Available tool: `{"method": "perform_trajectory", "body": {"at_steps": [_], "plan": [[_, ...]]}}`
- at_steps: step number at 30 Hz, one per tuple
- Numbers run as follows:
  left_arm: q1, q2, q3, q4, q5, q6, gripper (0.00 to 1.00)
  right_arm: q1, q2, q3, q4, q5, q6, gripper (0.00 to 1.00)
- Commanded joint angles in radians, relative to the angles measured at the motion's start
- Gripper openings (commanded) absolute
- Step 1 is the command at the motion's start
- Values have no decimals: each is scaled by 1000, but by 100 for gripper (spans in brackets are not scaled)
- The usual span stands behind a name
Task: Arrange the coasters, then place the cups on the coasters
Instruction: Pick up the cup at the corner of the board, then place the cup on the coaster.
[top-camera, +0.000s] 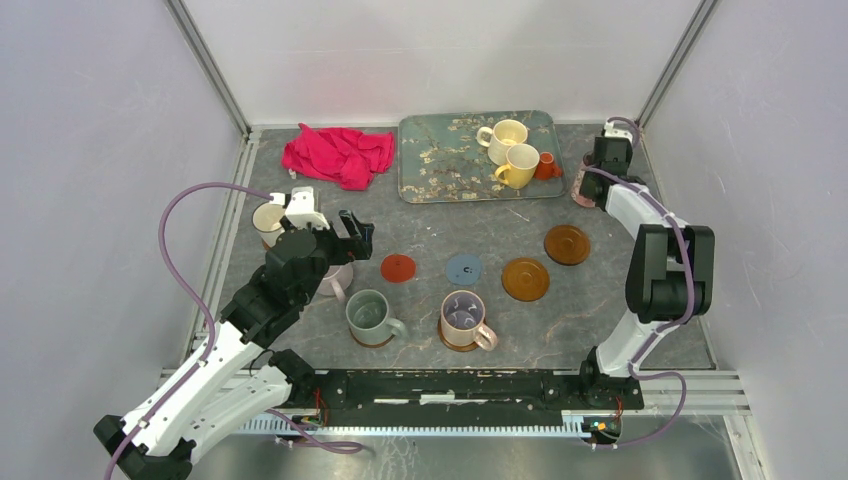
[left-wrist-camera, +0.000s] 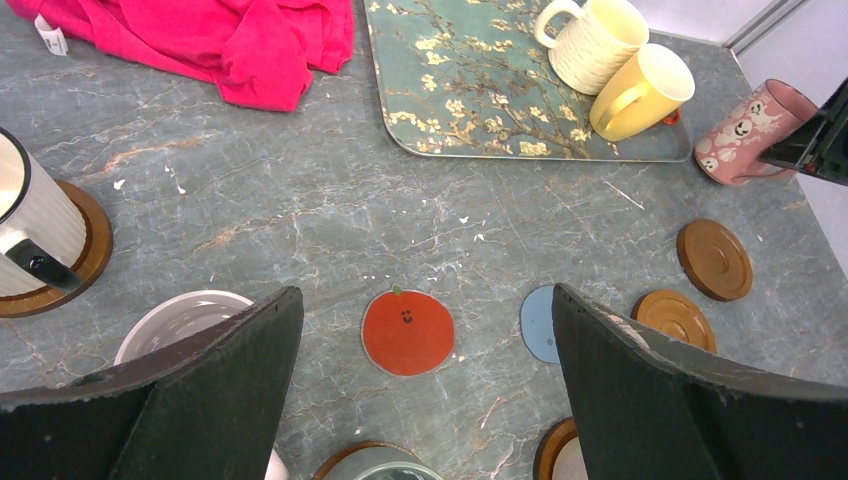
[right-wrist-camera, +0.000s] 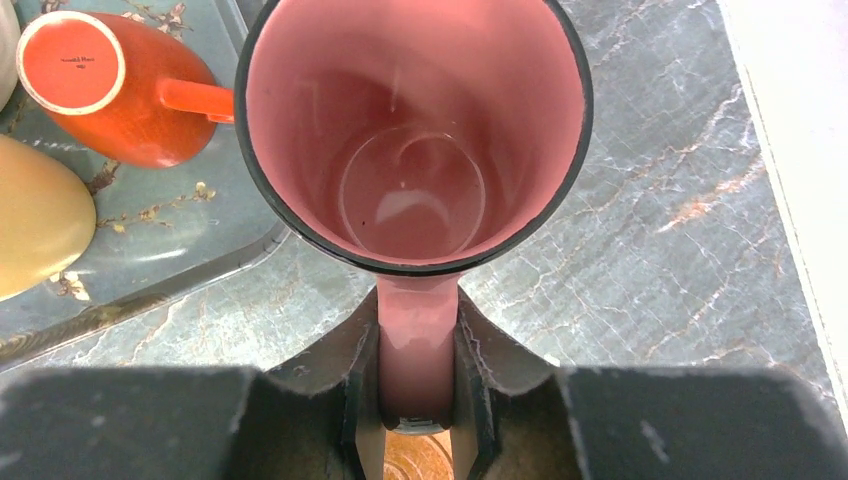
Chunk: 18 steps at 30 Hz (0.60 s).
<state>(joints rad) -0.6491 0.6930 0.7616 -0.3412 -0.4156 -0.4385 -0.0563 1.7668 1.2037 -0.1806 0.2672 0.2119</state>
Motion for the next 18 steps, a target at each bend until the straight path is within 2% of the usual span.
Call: {"method": "perform_trajectory", "body": {"at_steps": [1,10,18], "plan": [[4,-3,-4,33,-1,-23,100,-1,-117,-25,173,41,10,0],[5,0,-4,30,-12,-22,100,7,-186,-102,305,35,0,0],[4,3,-3,30,-14,-22,100,30,-285,-154,301,40,22,0]]}}
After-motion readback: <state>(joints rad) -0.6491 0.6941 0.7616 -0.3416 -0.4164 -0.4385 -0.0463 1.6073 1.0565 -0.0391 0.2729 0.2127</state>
